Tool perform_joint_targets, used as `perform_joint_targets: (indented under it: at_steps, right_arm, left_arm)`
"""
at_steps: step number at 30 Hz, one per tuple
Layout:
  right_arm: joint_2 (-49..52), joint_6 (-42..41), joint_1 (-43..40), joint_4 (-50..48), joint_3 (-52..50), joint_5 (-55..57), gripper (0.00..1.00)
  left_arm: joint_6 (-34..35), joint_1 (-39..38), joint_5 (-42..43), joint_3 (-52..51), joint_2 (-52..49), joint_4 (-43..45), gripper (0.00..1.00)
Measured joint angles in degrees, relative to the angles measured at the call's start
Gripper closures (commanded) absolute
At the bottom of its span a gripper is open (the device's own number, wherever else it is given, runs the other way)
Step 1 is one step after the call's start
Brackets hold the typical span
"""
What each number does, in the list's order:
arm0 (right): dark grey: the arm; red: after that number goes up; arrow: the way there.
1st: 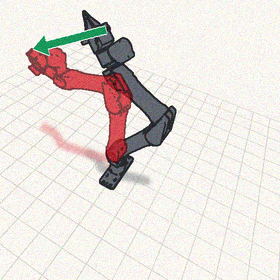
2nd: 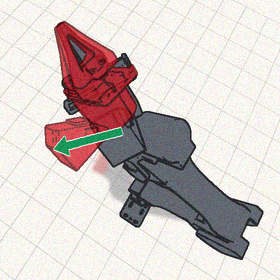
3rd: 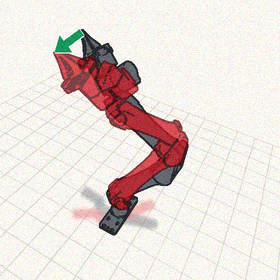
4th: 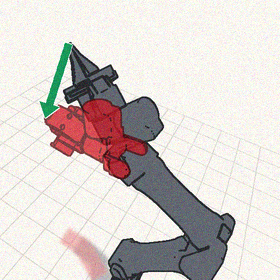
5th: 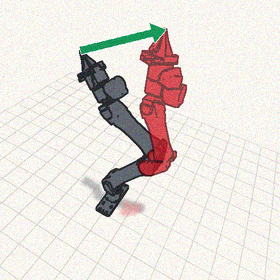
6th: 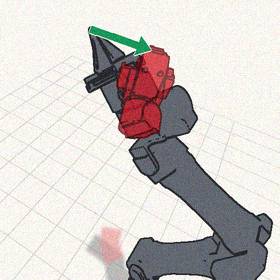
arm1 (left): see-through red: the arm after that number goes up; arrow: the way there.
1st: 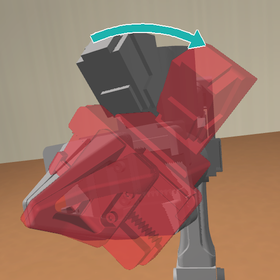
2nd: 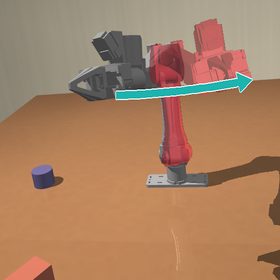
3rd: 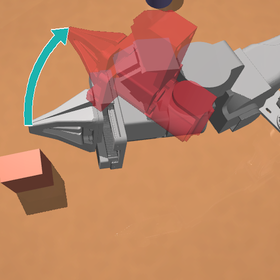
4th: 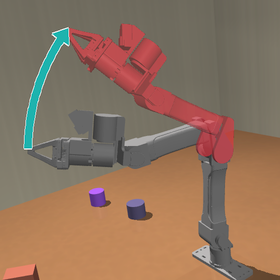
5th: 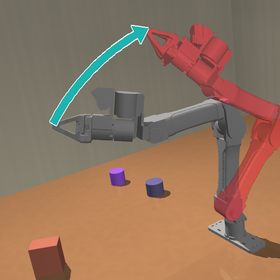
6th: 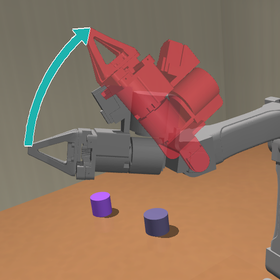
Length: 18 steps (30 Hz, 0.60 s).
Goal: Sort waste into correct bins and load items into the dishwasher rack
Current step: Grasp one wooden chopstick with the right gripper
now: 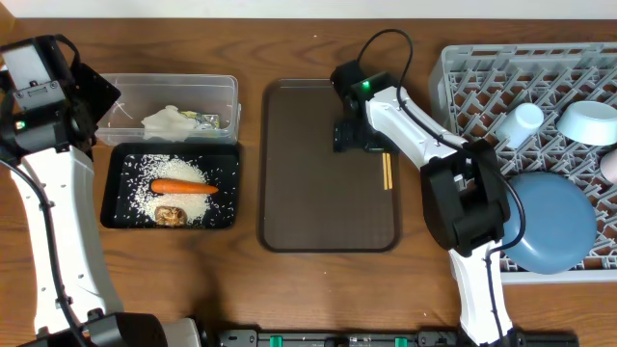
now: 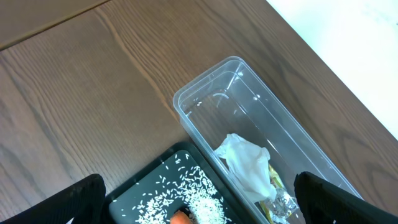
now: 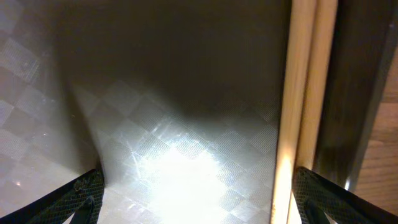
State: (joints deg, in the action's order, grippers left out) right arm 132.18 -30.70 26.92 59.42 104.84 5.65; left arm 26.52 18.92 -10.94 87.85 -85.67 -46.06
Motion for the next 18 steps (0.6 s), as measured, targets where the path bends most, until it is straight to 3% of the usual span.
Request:
perform_joint_targets:
  at_steps: [9, 16, 18]
  right_arm:
    - [0.20, 1.42, 0.00, -0.22, 0.02, -2.80, 0.09]
    - [0.20, -0.17, 0.00, 1.86, 0.04, -3.08, 0.33]
    - [0.20, -1.64, 0.00, 2.10, 0.07, -2.91, 0.36]
  left_arm:
    - [0.00, 0.00, 0.00, 0.00, 0.00, 0.00, 0.02]
    - [0.00, 0.00, 0.00, 0.00, 0.00, 0.00, 0.02]
    - [0.00, 0.00, 0.00, 0.00, 0.00, 0.00, 0.02]
